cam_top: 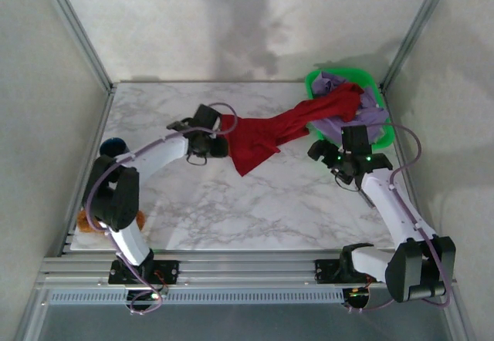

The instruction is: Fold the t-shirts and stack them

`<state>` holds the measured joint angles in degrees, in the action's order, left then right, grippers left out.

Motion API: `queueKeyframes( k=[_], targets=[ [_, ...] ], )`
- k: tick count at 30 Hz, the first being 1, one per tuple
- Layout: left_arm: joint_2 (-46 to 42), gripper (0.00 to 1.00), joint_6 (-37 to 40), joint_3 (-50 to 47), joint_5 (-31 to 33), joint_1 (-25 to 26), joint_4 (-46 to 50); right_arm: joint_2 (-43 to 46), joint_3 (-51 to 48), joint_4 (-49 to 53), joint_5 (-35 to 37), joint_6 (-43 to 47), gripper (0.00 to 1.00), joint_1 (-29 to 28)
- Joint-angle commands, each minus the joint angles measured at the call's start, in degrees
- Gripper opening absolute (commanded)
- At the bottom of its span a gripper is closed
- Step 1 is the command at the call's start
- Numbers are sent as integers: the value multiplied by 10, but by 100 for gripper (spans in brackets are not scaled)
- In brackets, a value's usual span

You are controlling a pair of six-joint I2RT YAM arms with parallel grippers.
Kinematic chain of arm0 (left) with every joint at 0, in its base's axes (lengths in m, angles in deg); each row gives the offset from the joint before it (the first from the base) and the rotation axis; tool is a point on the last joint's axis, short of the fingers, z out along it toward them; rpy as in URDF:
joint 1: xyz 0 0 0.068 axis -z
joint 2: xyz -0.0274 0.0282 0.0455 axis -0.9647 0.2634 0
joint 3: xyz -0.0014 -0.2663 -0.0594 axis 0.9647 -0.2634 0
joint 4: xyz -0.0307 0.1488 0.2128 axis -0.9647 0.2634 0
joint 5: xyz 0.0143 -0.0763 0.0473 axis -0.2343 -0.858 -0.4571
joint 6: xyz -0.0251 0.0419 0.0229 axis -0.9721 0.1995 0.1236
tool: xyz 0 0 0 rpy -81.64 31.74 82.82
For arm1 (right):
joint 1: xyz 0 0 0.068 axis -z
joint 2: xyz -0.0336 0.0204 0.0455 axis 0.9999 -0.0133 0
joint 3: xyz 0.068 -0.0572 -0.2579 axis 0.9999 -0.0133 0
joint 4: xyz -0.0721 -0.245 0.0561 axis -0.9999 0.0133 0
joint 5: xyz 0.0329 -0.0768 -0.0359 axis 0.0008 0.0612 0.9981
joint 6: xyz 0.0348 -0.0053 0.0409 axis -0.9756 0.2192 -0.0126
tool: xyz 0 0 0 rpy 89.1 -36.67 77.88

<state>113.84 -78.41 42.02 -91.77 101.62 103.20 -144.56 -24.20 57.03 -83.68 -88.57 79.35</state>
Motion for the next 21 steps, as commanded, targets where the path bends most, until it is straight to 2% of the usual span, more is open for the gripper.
queueKeyframes(
  k=[1,4,7,13,17,21],
  targets=[
    [24,50,-40,-16,-25,43,-47,2,18,15,8,17,99,6],
    [41,49,-60,-11,-42,73,-70,8,14,19,7,21,99,9],
    [67,49,-64,-5,-34,79,-73,18,3,23,8,20,99,10],
    [105,42,-61,30,62,93,-28,37,-23,24,10,16,99,13],
    [114,42,-63,24,34,96,-52,45,-32,27,12,19,99,17],
    [111,42,-69,19,55,118,-57,51,-43,25,10,18,99,18]
  ],
)
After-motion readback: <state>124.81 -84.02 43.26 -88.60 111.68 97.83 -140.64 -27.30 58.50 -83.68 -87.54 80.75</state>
